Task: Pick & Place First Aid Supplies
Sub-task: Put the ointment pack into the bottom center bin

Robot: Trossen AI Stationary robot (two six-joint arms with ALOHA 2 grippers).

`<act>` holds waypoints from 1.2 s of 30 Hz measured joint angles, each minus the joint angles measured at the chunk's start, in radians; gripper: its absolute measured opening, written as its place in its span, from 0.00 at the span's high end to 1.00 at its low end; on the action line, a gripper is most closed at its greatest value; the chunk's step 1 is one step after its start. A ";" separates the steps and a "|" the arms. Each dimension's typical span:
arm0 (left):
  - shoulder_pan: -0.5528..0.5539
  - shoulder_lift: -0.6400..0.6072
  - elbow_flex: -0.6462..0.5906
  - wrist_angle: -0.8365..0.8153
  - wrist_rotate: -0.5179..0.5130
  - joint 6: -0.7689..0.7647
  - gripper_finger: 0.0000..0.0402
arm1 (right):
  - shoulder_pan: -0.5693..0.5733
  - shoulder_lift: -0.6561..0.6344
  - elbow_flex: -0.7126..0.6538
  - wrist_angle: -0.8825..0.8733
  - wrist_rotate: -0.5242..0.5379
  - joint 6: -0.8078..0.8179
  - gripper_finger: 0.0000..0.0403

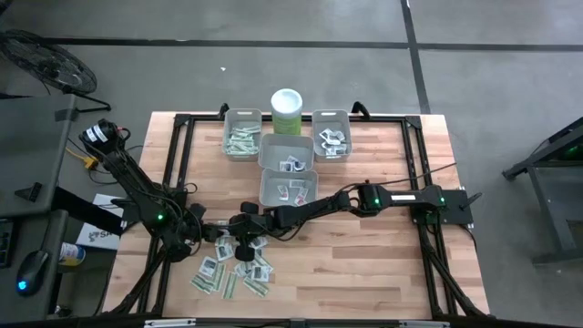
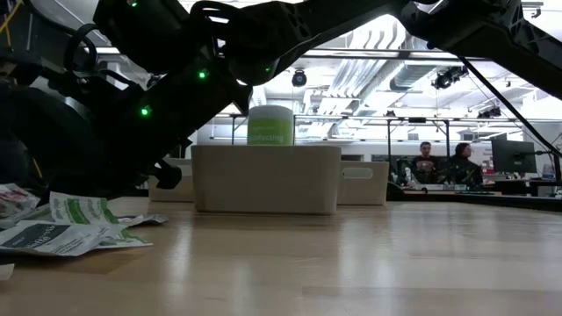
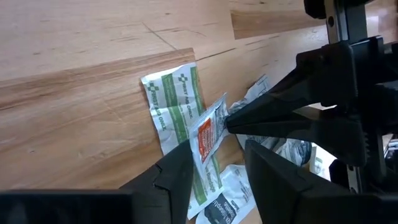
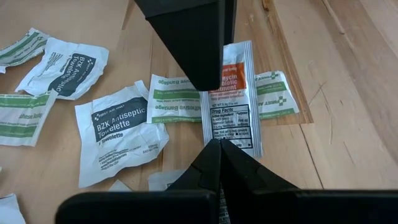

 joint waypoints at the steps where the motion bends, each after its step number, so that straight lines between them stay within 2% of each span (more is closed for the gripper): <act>1: 0.000 0.000 0.000 -0.001 0.000 0.000 0.66 | 0.000 0.000 0.000 0.000 0.000 0.000 1.00; 10: 0.000 0.000 0.000 -0.023 0.024 -0.001 0.97 | 0.000 0.000 0.000 0.000 -0.001 0.000 1.00; 17: 0.000 0.000 0.000 -0.030 0.028 0.016 0.99 | 0.000 -0.001 0.000 0.000 -0.007 0.000 1.00; 24: 0.000 0.000 0.001 -0.032 0.030 0.023 1.00 | 0.002 -0.072 -0.007 -0.085 -0.041 0.000 1.00; 31: 0.000 0.000 0.001 -0.046 0.010 0.024 1.00 | 0.001 -0.241 -0.003 -0.181 -0.033 -0.008 1.00; 36: -0.002 -0.022 0.008 -0.047 -0.075 0.094 1.00 | -0.002 -0.376 -0.004 -0.290 -0.027 -0.009 1.00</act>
